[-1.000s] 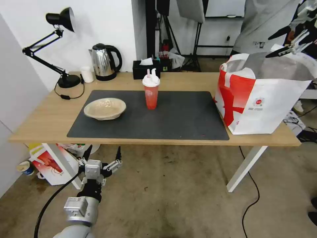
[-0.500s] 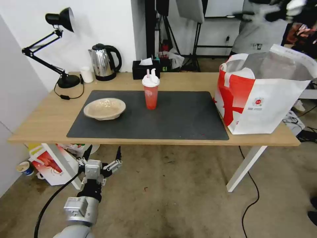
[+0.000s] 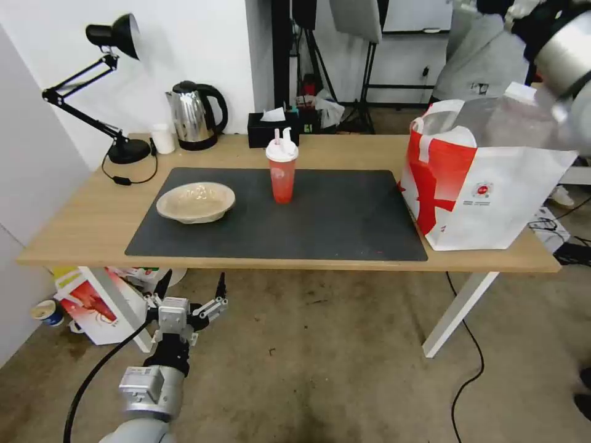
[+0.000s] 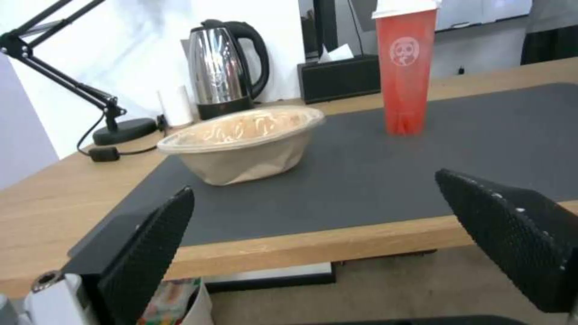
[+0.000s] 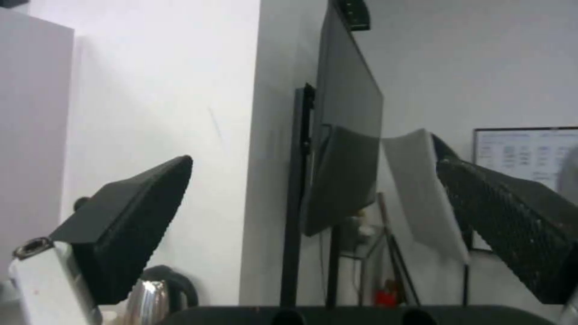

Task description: Pick up the trash from the table and place it into the takeout bag.

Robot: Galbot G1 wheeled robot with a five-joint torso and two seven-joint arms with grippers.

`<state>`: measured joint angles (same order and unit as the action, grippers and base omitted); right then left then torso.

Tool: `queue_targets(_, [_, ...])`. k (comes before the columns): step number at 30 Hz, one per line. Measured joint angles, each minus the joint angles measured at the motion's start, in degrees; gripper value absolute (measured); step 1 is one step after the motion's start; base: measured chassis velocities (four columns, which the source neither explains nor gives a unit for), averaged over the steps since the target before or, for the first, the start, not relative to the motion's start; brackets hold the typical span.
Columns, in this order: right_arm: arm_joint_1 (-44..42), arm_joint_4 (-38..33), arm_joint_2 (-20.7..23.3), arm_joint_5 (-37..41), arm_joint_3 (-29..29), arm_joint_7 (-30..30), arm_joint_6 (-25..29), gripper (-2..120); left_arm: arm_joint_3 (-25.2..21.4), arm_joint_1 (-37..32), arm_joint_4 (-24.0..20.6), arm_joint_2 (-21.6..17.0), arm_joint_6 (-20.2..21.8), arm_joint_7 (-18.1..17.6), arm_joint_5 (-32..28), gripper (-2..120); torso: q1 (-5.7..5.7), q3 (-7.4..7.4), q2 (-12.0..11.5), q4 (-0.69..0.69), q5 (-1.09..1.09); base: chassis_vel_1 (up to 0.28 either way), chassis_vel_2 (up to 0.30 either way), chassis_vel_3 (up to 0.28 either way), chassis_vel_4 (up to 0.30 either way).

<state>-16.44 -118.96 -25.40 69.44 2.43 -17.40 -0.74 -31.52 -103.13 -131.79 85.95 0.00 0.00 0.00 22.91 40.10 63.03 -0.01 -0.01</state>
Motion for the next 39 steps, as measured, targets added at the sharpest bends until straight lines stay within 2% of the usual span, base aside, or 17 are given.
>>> queue_targets(2, [-7.77,-4.10,-1.43,-4.28,5.28,-3.03,0.45,100,0.00,0.00,0.00,0.00,0.00,0.00,0.00,100,0.00,0.00,0.00,0.01,0.02,0.000,0.000,0.000,0.000])
queue_targets(3, [-7.77,-4.10,-1.43,-4.28,5.28,-3.03,0.45,100,0.00,0.00,0.00,0.00,0.00,0.00,0.00,100,0.00,0.00,0.00,0.01,0.02,0.000,0.000,0.000,0.000])
queue_targets(5, [-15.29,-7.24,-3.21,-8.29,10.08,-4.37,0.59,100,0.01,0.00,0.00,0.01,0.00,0.00,0.00,100,0.00,-0.01,0.00,0.01,-0.02,0.000,0.000,0.000,0.000])
queue_targets(6, [-20.76,-9.02,-4.65,-11.41,13.00,-5.01,0.78,100,0.01,0.00,0.00,0.01,0.00,0.00,0.00,100,0.00,-0.01,0.00,0.01,0.03,0.000,0.000,0.000,0.000])
queue_targets(7, [-20.76,-9.02,-4.65,-11.41,13.00,-5.01,0.78,100,0.01,0.00,0.00,0.01,0.00,0.00,0.00,100,0.00,-0.01,0.00,0.01,0.03,0.000,0.000,0.000,0.000])
queue_targets(10, [-32.36,-12.61,-8.55,-18.34,19.59,-5.48,1.55,100,0.00,-0.01,0.00,0.00,0.00,0.00,0.00,100,0.00,0.00,0.00,-0.01,0.02,0.000,0.000,0.000,0.000])
queue_targets(12, [-34.58,-13.49,-9.70,-19.68,20.94,-5.49,1.93,100,0.01,0.00,0.01,0.00,0.00,0.01,0.00,100,0.00,-0.01,0.00,-0.01,0.03,0.000,0.000,0.000,0.000])
queue_targets(16, [-44.92,-18.24,-15.46,-27.81,25.71,-5.72,3.72,100,0.00,0.00,0.00,-0.02,0.00,0.00,0.00,100,0.00,-0.01,0.00,0.02,-0.01,0.000,0.000,0.000,0.000])
queue_targets(17, [-44.92,-18.24,-15.46,-27.81,25.71,-5.72,3.72,100,0.00,0.00,0.00,-0.02,0.00,0.00,0.00,100,0.00,-0.01,0.00,0.02,-0.01,0.000,0.000,0.000,0.000])
queue_targets(20, [-52.91,-20.32,-21.06,-36.01,27.39,-4.23,6.99,100,0.00,0.00,0.00,0.01,0.00,-0.01,0.00,100,-0.01,0.00,0.00,-0.01,0.01,0.000,0.000,0.000,0.000])
queue_targets(21, [-52.91,-20.32,-21.06,-36.01,27.39,-4.23,6.99,100,0.00,0.00,0.00,0.01,0.00,-0.01,0.00,100,-0.01,0.00,0.00,-0.01,0.01,0.000,0.000,0.000,0.000])
queue_targets(23, [-56.08,-20.66,-24.21,-40.70,27.56,-3.99,8.92,100,0.00,0.00,0.00,0.01,0.00,0.00,0.00,100,0.00,0.00,0.00,0.00,0.01,0.000,0.000,0.000,0.000])
queue_targets(26, [-57.55,-20.69,-25.75,-42.98,27.61,-3.98,9.80,100,0.00,0.00,0.00,0.00,0.00,0.00,0.00,100,0.00,0.00,0.00,0.00,0.00,0.000,0.000,0.000,0.000])
queue_targets(27, [-59.96,-20.81,-28.69,-46.54,27.61,-4.10,11.32,100,0.00,0.00,0.00,0.00,0.00,0.00,0.00,100,0.00,-0.01,0.00,0.01,0.00,0.000,0.000,0.000,0.000])
queue_targets(30, [-63.82,-20.53,-32.80,-52.67,26.87,-5.05,14.72,100,0.00,0.00,0.00,0.00,0.00,0.00,0.00,100,0.00,0.00,0.00,0.00,0.01,0.000,0.000,0.000,0.000])
queue_targets(36, [-69.18,-20.04,-35.79,-58.00,23.52,-5.95,18.84,100,0.01,0.00,0.00,0.00,0.00,0.00,0.00,100,0.01,0.00,0.00,0.01,0.00,0.000,0.000,0.000,0.000])
queue_targets(39, [-72.89,-20.11,-37.27,-61.94,19.42,-7.08,21.07,100,0.01,0.00,0.00,0.00,0.00,0.00,0.00,100,0.00,0.00,0.00,0.00,-0.01,0.000,0.000,0.000,0.000])
